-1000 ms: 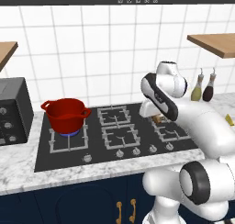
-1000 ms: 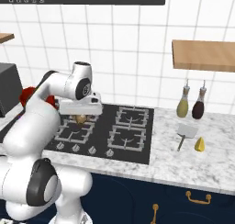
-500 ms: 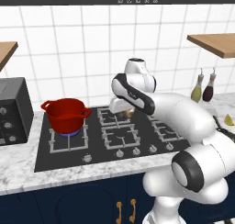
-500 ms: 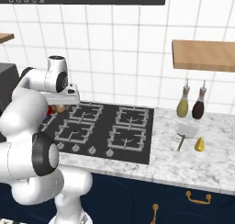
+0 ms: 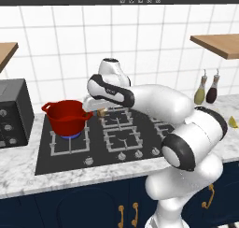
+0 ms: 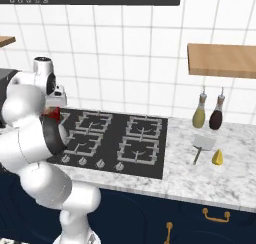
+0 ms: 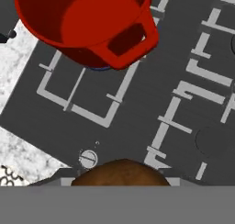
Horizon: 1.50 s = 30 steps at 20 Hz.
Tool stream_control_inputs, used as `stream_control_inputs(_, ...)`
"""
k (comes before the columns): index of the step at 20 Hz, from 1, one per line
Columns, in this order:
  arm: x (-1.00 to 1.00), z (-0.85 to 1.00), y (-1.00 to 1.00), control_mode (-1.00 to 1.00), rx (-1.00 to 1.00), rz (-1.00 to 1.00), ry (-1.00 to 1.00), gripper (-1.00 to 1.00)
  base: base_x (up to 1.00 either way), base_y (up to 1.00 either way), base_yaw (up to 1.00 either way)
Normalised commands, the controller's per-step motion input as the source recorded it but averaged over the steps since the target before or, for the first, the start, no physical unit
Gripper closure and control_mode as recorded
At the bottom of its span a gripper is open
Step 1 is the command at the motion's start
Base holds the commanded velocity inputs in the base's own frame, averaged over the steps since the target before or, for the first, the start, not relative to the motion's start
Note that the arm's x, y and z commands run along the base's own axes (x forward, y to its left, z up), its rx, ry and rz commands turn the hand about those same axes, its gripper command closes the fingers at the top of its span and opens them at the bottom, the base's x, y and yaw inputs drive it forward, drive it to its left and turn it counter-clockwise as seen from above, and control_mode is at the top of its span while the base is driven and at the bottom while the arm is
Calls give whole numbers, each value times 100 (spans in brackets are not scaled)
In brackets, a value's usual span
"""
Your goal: Put the mushroom and lemon wedge in the pot. Retrieve the spatula and lightly stir the vegetables in the pot.
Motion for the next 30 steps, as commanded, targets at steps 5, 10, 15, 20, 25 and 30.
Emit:
stream_control_inputs(5, 52, 18, 68, -100, 4, 7, 2, 100, 0, 0, 0)
stream_control_inputs(10, 16, 11, 57, -100, -1, 1, -1, 100, 0, 0, 0)
stream_control_inputs(15, 20, -4, 44, -100, 0, 0, -8, 100, 0, 0, 0)
stream_control_inputs(20, 37, -25, 29, -100, 2, 0, -5, 100, 0, 0, 0)
stream_control_inputs(25, 30, -28, 7, -100, 5, 0, 0, 100, 0, 0, 0)
stream_control_inputs(30, 25, -17, 1, -100, 0, 0, 0, 100, 0, 0, 0)
